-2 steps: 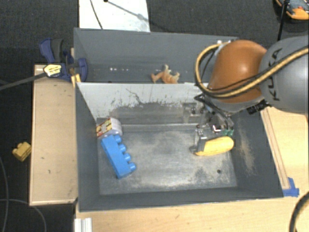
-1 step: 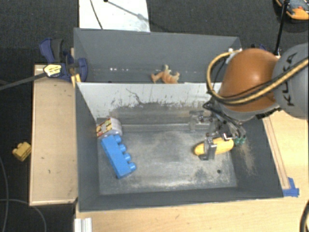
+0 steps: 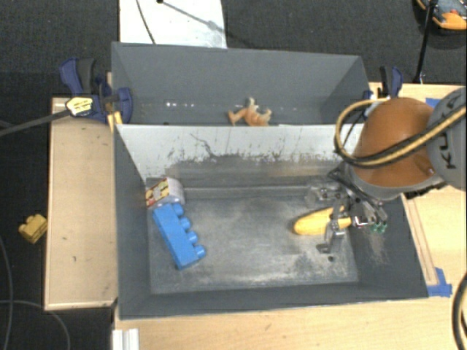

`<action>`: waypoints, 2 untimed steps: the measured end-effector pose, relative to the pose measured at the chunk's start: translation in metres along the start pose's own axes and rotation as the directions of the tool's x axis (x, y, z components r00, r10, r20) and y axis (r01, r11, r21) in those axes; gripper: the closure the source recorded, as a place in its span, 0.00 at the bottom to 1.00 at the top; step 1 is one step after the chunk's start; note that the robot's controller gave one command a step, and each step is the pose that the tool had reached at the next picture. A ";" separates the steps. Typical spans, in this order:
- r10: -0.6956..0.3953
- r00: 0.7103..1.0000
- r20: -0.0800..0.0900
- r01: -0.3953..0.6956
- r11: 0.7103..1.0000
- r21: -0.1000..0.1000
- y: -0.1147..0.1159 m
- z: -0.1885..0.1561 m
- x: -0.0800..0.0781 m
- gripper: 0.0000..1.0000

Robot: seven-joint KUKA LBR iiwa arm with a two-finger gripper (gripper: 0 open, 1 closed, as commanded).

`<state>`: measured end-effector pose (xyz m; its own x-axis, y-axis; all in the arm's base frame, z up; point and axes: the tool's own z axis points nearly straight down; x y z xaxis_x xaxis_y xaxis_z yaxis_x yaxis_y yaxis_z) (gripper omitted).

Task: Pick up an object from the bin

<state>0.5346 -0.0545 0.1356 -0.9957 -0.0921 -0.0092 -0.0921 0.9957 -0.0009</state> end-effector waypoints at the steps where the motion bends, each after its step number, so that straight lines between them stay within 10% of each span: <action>1: -0.121 0.993 -0.005 0.121 0.993 -0.002 -0.022 0.036 -0.025 1.00; 2: -0.118 0.993 -0.005 0.118 0.993 -0.002 -0.022 0.036 -0.025 0.00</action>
Offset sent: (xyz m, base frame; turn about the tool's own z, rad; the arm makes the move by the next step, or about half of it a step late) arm 0.0000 0.0000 0.0000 0.0000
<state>0.5621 -0.0737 0.0998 -0.9779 -0.2090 -0.0040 -0.2090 0.9779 0.0002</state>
